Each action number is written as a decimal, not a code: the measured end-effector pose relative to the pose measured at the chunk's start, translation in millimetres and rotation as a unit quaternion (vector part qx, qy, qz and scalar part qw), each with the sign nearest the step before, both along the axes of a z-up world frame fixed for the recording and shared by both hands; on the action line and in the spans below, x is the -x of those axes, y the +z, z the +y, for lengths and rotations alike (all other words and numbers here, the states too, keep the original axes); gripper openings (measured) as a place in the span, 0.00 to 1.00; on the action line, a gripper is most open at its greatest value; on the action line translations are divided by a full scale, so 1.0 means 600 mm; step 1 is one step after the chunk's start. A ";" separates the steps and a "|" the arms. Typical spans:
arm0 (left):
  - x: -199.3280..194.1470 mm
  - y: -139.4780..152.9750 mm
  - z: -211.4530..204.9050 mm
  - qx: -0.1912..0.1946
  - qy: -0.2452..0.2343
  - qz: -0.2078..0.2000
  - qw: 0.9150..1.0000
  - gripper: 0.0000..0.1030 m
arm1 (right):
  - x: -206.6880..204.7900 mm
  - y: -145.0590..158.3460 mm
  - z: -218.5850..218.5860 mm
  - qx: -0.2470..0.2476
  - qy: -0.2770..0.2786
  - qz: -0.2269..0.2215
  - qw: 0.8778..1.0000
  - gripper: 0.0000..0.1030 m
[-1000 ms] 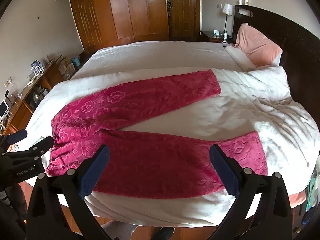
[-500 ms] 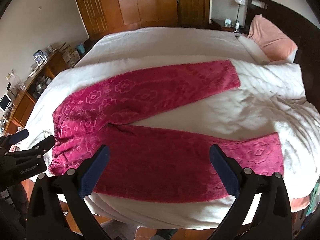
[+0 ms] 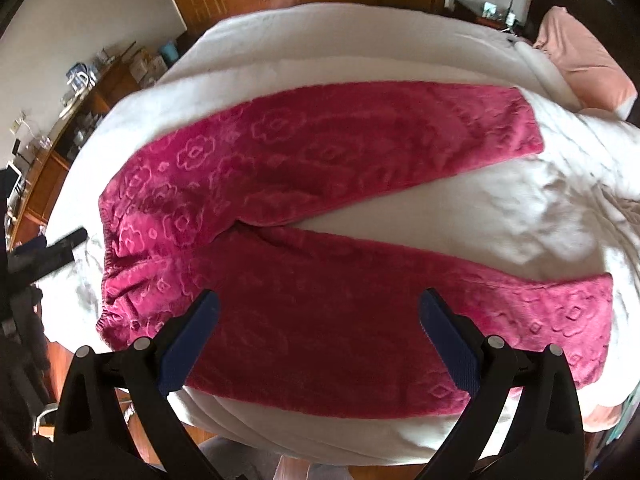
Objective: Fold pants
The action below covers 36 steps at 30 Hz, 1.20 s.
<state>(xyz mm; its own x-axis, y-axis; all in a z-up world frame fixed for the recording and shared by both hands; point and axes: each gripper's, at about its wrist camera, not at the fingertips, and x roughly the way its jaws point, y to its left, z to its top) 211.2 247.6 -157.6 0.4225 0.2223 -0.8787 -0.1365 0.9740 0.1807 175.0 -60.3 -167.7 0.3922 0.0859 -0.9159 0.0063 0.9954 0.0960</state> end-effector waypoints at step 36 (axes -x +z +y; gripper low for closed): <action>-0.425 -0.215 0.192 0.156 -0.076 0.106 0.979 0.20 | -0.129 -0.134 0.023 0.038 -0.002 0.116 0.993 0.97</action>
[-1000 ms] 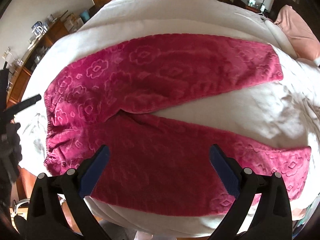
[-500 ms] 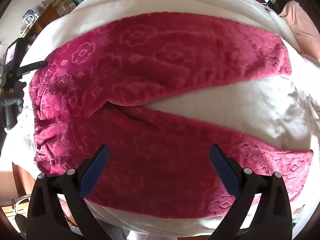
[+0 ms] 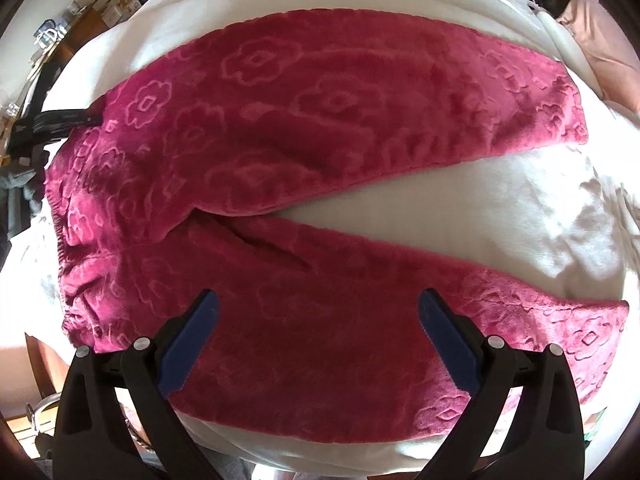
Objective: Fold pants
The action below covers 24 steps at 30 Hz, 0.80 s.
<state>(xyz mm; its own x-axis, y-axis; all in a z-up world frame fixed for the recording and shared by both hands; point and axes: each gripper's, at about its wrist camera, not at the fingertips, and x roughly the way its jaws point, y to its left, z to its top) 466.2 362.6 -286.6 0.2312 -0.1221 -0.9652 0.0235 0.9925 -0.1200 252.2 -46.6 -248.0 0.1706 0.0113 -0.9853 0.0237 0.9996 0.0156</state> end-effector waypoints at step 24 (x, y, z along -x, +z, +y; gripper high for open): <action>0.223 0.125 -0.047 -0.017 0.018 -0.020 0.999 0.09 | -0.311 0.004 -0.474 -0.039 -0.232 -0.040 0.971 0.97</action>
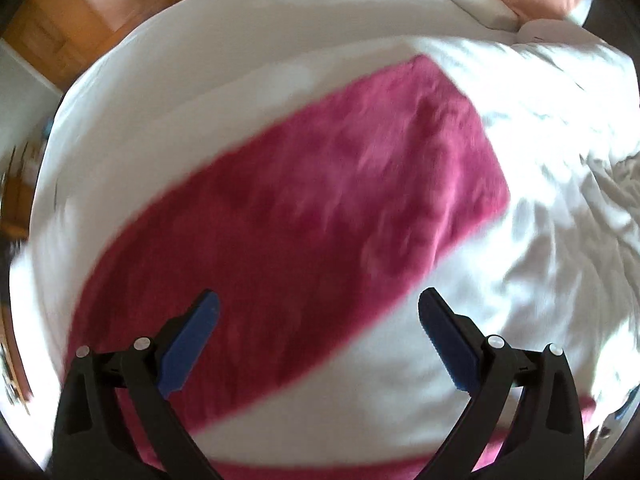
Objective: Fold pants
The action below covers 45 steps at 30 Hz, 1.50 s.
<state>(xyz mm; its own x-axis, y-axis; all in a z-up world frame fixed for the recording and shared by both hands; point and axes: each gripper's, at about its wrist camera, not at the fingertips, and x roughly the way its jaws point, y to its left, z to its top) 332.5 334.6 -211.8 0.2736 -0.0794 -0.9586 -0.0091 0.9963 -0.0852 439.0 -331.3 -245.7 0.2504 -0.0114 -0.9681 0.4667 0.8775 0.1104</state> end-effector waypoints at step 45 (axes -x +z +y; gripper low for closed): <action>0.032 0.109 0.040 -0.016 -0.001 -0.074 0.997 0.10 | -0.075 0.135 -0.237 -0.069 -0.175 -0.042 0.981 0.06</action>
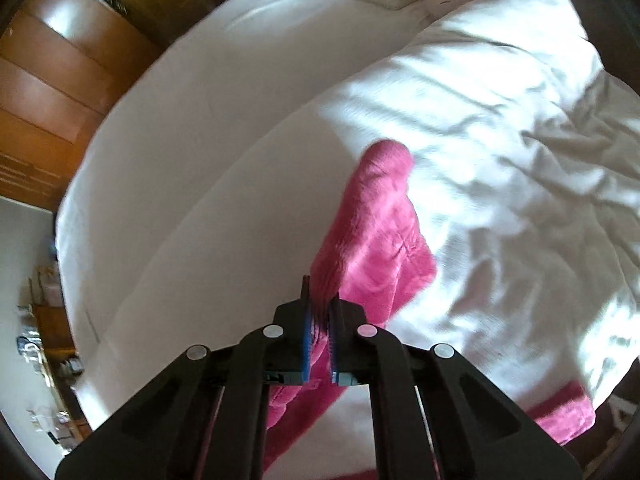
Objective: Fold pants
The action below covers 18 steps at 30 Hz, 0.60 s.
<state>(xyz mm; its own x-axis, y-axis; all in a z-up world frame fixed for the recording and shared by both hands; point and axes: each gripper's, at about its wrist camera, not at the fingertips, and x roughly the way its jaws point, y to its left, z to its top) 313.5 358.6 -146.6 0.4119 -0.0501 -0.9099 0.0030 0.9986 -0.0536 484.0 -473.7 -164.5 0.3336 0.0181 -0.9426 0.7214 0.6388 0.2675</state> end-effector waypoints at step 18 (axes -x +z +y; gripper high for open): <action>0.084 0.036 0.024 0.024 -0.086 -0.025 0.996 0.10 | 0.348 0.054 0.024 0.000 -0.079 -0.036 0.996 0.06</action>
